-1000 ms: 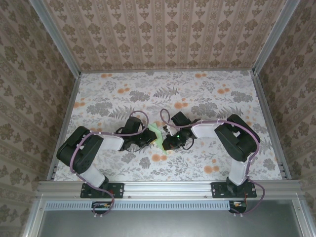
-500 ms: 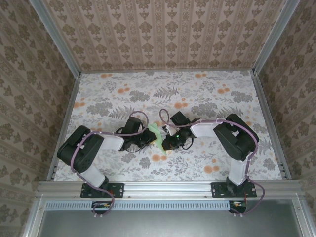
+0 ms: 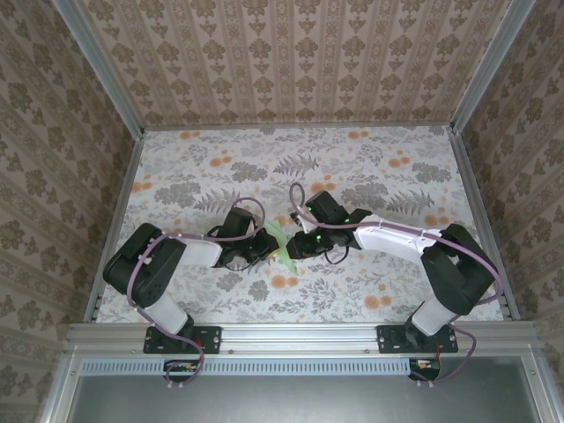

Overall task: Fold a paper plane with a square sheet of paper (pick it up from the middle)
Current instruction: Fold the wing for the fifth time at the center of the table.

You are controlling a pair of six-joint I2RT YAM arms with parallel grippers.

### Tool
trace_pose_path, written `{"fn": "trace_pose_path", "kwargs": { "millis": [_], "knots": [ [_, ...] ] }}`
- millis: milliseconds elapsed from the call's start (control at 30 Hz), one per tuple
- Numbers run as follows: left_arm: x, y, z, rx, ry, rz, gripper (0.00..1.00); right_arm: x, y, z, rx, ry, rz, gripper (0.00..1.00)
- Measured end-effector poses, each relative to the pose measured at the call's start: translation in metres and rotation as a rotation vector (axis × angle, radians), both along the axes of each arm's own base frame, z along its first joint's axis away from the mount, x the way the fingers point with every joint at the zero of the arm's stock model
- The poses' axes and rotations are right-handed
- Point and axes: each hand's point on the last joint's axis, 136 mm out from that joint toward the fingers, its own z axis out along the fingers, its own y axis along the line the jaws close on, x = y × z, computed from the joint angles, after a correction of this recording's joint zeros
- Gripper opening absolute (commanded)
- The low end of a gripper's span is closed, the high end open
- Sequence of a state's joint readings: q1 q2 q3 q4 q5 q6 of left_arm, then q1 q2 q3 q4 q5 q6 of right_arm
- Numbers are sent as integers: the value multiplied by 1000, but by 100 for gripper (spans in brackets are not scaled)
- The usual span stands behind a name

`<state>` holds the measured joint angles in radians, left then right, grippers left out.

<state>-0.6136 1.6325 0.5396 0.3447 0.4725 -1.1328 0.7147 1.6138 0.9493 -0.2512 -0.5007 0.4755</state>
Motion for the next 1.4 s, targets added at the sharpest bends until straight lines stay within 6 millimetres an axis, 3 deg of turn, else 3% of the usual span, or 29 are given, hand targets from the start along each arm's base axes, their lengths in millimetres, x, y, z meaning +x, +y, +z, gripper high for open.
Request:
{"fn": "trace_pose_path", "kwargs": {
  "millis": [200, 400, 800, 1000, 1400],
  "knots": [
    [0, 0, 0, 0, 1, 0, 9, -4, 17, -30, -46, 75, 11, 8],
    [0, -1, 0, 0, 1, -1, 9, -1, 20, -49, -69, 117, -9, 6],
    [0, -1, 0, 0, 1, -2, 7, 24, 23, -50, -13, 110, -91, 5],
    [0, -1, 0, -1, 1, -2, 5, 18, 20, -63, -24, 140, -93, 4],
    [1, -1, 0, 0, 1, -1, 0, 15, 21, -63, -7, 152, -80, 4]
  ]
}}
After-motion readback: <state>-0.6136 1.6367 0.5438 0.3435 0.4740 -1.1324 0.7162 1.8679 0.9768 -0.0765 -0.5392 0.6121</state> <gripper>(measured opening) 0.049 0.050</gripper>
